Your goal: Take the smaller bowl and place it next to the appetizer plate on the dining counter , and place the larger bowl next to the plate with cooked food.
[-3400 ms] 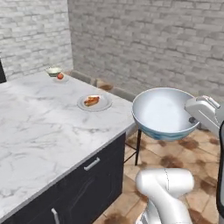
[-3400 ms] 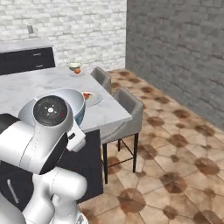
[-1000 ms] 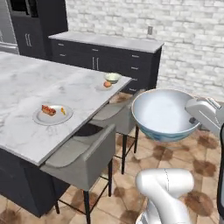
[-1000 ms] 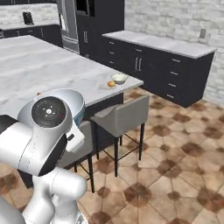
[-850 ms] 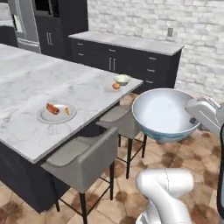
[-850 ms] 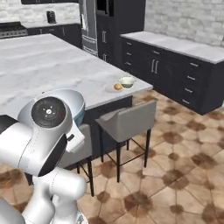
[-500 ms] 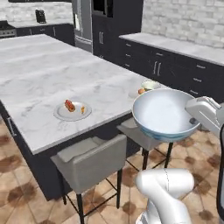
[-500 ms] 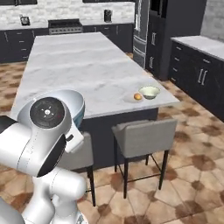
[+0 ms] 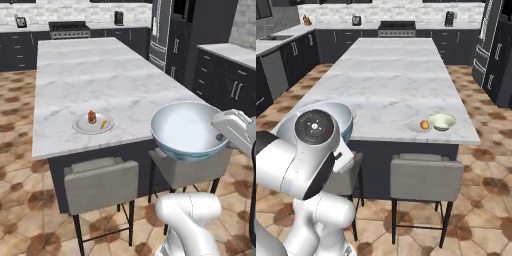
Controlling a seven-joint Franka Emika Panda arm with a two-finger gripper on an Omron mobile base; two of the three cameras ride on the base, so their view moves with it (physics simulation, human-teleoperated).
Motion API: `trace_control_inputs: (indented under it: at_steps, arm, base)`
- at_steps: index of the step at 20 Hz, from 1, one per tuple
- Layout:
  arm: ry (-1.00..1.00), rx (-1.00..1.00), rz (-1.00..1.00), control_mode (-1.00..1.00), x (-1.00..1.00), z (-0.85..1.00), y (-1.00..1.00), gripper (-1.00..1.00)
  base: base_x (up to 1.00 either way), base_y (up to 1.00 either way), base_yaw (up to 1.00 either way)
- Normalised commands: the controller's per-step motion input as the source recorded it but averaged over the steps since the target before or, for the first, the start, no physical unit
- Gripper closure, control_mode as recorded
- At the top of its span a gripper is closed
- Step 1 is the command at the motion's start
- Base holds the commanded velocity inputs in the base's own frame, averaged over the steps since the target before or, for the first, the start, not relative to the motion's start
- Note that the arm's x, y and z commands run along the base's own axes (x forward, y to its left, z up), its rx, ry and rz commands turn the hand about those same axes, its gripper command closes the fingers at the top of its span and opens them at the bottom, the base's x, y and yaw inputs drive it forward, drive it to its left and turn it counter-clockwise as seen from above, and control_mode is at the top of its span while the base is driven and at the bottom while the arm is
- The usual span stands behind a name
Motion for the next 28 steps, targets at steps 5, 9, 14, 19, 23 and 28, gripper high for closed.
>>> trace_control_inputs:
  at_steps: [5,9,14,19,23,28]
  arm:
    - [0.00,0.00,0.00,1.00,0.00,0.00,0.00,1.00]
    - [0.00,0.00,0.00,1.00,0.00,0.00,0.00,1.00]
    - [0.00,0.00,0.00,1.00,0.00,0.00,0.00,1.00]
    - [0.00,0.00,0.00,1.00,0.00,0.00,0.00,1.00]
    - [0.00,0.00,0.00,1.00,0.00,0.00,0.00,1.00]
    - [0.00,0.00,0.00,-1.00,0.00,0.00,0.00,1.00]
  base:
    - [0.57,-0.03,0.00]
    - [0.96,-0.01,0.00]
    - [0.58,-0.10,0.03]
    - [0.33,-0.03,0.01]
    - [0.00,0.00,0.00]
    - [0.00,0.00,0.00]
